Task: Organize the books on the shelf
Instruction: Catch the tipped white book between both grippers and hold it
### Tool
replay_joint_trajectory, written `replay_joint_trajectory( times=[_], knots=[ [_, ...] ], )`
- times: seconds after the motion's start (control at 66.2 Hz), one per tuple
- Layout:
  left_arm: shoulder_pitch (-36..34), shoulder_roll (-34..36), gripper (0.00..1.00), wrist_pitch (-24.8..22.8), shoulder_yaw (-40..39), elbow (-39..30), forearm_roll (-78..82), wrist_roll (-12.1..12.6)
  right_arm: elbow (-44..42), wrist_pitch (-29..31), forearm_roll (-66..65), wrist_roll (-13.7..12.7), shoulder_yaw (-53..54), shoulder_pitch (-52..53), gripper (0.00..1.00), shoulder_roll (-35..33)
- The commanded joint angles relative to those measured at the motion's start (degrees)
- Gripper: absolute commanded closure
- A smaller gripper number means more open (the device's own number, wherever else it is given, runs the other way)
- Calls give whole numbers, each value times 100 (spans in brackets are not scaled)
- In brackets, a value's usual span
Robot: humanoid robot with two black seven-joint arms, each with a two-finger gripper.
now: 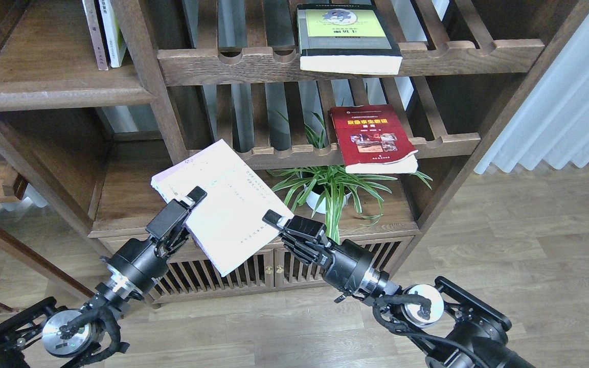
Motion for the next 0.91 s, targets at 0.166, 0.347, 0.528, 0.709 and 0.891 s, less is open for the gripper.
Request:
replay_joint_trajectory(
  times=[0.166,0.347,0.528,0.709,0.891],
  knots=[
    [-3,-15,15,0,-21,0,-69,64,0,212,-83,4,-126,0,93,-8],
    [-12,-15,23,0,5,-18,-69,29,0,212,-83,4,-126,-105,93,1],
    [-21,29,44,0,23,-18,-43,3,0,212,-83,13,-126,-105,93,10],
    [-12,38,73,0,58,-18,-34,3,0,204,-83,22,-117,-105,93,19],
    [6,55,88,0,181,-35,-34,-15,-18,186,-83,30,-82,-105,92,19]
  ],
)
